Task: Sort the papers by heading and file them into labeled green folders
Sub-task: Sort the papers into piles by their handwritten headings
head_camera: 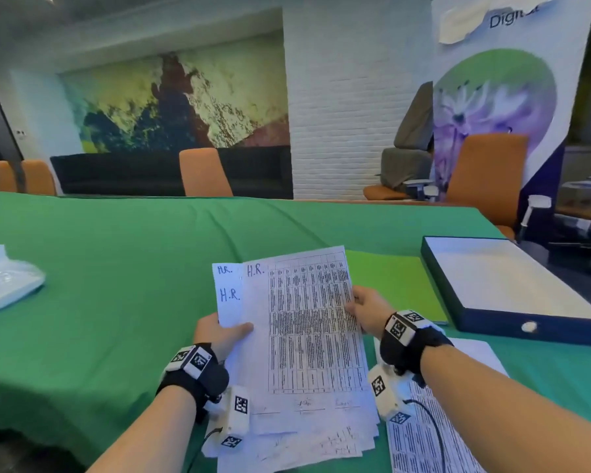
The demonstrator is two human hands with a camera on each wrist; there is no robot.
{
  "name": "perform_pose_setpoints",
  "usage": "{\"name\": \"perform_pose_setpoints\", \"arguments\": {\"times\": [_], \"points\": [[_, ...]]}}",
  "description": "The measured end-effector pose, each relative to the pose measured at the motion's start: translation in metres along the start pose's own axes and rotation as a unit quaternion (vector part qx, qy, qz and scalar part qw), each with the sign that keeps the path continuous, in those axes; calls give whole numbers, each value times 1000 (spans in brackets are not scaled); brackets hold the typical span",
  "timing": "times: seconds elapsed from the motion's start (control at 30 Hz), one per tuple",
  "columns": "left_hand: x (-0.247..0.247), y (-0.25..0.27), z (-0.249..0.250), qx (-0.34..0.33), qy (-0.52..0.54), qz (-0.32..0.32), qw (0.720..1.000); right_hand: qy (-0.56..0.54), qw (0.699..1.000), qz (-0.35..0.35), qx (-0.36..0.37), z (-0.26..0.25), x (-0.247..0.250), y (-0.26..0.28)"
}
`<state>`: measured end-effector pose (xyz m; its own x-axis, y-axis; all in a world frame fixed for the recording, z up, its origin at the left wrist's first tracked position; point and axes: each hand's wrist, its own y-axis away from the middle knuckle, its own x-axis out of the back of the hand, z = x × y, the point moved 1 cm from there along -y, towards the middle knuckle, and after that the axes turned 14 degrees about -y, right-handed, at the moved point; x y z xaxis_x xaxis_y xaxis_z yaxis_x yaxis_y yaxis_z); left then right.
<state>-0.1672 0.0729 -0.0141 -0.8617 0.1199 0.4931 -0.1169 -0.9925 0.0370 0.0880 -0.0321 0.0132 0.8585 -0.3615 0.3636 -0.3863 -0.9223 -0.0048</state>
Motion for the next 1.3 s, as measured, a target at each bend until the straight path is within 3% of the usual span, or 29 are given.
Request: {"name": "perform_pose_setpoints", "arguments": {"times": [0.2,0.3,0.43,0.6,0.93,1.13,1.3], "points": [[4,18,27,-59,-20,55,997,114,989,-98,-17,-12,17,23],[18,26,45,-80,-14,82,993,206,973,-67,-75,-3,42,39],[27,39,70,-103,10,88,991,312,931,-15,-190,35,95,69],[7,57,89,-118,17,63,991,350,889,15,-295,73,122,111],[-27,49,81,-98,4,23,995,327,888,-6,-323,72,137,122],[-27,43,75,-94,-14,32,995,254,918,21,-304,77,147,119],[-31,44,70,-88,-18,30,995,242,925,40,-290,82,145,117]]}}
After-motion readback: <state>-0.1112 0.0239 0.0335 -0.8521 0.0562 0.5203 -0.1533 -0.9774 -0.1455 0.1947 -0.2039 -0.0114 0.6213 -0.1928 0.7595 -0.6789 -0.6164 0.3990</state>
